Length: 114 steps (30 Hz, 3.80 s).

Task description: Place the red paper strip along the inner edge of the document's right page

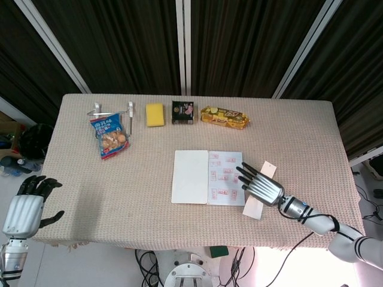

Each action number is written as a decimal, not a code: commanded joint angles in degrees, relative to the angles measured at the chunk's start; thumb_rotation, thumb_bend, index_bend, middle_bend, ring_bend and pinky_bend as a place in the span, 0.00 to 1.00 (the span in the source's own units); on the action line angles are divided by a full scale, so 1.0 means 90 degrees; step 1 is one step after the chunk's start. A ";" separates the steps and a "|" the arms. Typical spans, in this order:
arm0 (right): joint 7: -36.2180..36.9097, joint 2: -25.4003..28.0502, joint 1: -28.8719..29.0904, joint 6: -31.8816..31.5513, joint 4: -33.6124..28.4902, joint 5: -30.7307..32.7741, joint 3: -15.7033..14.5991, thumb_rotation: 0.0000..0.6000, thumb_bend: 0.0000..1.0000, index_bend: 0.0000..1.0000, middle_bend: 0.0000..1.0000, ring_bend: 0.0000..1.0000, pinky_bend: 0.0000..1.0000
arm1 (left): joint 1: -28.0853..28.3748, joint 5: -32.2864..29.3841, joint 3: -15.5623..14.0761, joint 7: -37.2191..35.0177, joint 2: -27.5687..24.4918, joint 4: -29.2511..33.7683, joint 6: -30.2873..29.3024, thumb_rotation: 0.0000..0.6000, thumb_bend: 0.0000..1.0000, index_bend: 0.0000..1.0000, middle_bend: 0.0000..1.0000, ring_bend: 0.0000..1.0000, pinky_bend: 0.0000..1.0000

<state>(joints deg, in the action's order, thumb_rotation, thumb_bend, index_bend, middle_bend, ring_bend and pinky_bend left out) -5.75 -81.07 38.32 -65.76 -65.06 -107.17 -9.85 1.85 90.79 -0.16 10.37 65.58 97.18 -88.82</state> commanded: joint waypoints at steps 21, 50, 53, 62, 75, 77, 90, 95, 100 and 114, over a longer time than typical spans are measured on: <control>0.0883 -0.0322 -0.0559 -0.1156 0.1055 -0.0245 -0.0113 1.00 0.30 0.70 0.26 0.05 0.05 | 0.0068 0.0002 0.0035 0.0184 -0.0052 0.0191 0.0057 1.00 0.00 0.32 0.27 0.17 0.16; -0.1785 0.0501 0.1725 0.1469 -0.0885 -0.1443 0.0035 1.00 0.18 0.03 0.05 0.00 0.00 | -0.0186 -0.0103 -0.0088 0.0028 0.0045 0.0052 -0.0128 1.00 0.00 0.32 0.27 0.17 0.16; -0.1668 0.0437 0.1799 0.1493 -0.0880 -0.1458 -0.0007 1.00 0.18 0.04 0.05 0.00 0.00 | -0.0220 -0.0106 -0.0106 0.0011 0.0063 0.0027 -0.0147 1.00 0.00 0.32 0.27 0.17 0.16; -0.1649 0.0315 0.1827 0.1580 -0.0812 -0.1365 -0.0085 1.00 0.34 0.10 0.06 0.00 0.00 | -0.0280 -0.0095 -0.0106 -0.0004 0.0066 0.0003 -0.0212 1.00 0.00 0.32 0.27 0.17 0.16; -0.1963 0.0396 0.1553 0.1713 -0.0798 -0.0838 -0.0025 1.00 0.34 0.11 0.07 0.00 0.00 | -0.0222 -0.0099 -0.0059 -0.0039 0.0089 -0.0041 -0.0117 1.00 0.00 0.32 0.27 0.17 0.16; -0.2020 0.0455 0.1458 0.1750 -0.0824 -0.0697 -0.0022 1.00 0.34 0.11 0.07 0.00 0.00 | -0.0210 -0.0092 -0.0052 -0.0056 0.0096 -0.0059 -0.0105 1.00 0.00 0.32 0.27 0.17 0.16; -0.2692 0.1263 0.0632 0.1598 -0.1571 0.0228 0.0039 1.00 0.34 0.15 0.09 0.00 0.00 | -0.0149 -0.0056 -0.0020 -0.0202 0.0175 -0.0219 -0.0059 1.00 0.00 0.32 0.27 0.17 0.16; -0.2474 0.1095 0.0689 0.1340 -0.1445 0.0018 0.0142 1.00 0.12 0.08 0.06 0.00 0.00 | -0.0143 -0.0023 -0.0034 -0.0185 0.0200 -0.0217 -0.0056 1.00 0.00 0.32 0.27 0.17 0.16; -0.2249 0.0718 0.0980 0.1372 -0.0900 -0.0581 -0.0039 1.00 0.01 0.00 0.01 0.00 0.00 | -0.0218 -0.0086 -0.0060 -0.0174 0.0193 -0.0202 -0.0108 1.00 0.00 0.32 0.27 0.17 0.16; -0.1742 -0.0017 0.1252 0.0955 0.0272 -0.1223 -0.0257 1.00 0.00 0.00 0.00 0.00 0.00 | -0.0274 -0.0127 -0.0062 -0.0203 0.0233 -0.0235 -0.0143 1.00 0.00 0.32 0.27 0.17 0.16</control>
<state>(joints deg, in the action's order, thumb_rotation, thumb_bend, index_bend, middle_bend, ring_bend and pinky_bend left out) -21.85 -80.74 49.48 -56.74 -63.12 -117.92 -12.05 -0.62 89.63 -0.71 8.54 67.67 95.06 -90.11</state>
